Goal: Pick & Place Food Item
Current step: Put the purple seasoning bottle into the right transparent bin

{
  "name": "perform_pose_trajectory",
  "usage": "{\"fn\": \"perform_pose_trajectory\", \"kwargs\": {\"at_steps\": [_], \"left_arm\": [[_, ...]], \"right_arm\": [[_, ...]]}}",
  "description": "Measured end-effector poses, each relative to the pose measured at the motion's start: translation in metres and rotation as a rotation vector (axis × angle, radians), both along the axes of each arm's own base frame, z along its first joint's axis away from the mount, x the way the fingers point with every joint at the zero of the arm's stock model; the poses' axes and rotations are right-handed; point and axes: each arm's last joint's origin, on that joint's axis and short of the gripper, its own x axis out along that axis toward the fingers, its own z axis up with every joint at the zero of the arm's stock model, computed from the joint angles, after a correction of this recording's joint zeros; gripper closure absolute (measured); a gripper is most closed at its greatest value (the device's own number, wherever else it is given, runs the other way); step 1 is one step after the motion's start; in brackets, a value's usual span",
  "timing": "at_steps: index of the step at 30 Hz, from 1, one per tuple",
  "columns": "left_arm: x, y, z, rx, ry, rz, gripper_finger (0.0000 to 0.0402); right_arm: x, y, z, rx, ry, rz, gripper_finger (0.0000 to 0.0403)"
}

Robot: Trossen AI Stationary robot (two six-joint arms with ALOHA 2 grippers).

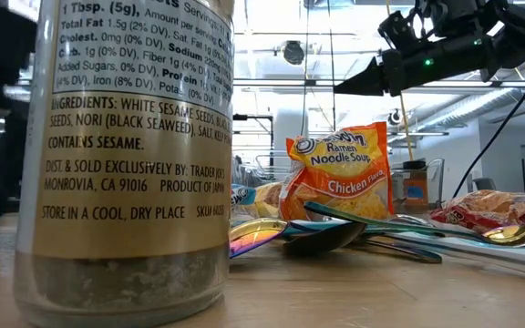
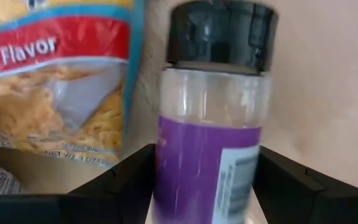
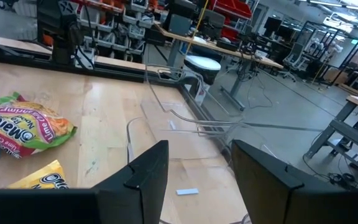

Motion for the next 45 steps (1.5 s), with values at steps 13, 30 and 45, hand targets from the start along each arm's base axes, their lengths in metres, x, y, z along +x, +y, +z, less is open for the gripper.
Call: {"fn": "perform_pose_trajectory", "kwargs": {"at_steps": [13, 30, 45], "left_arm": [[0.004, 0.004, 0.007, -0.086, 0.040, 0.265, 0.0236], [0.013, 0.074, 0.160, -0.152, -0.817, 0.385, 0.0243], [0.042, 0.180, 0.089, -0.374, -1.449, 0.343, 0.0243]], "right_arm": [[0.000, 0.000, 0.000, 0.006, -0.002, 0.000, 0.0238], [0.000, 0.000, 0.000, 0.045, -0.018, -0.004, 0.0238], [-0.002, 0.001, 0.006, 0.133, -0.099, -0.010, 0.0227]]}}
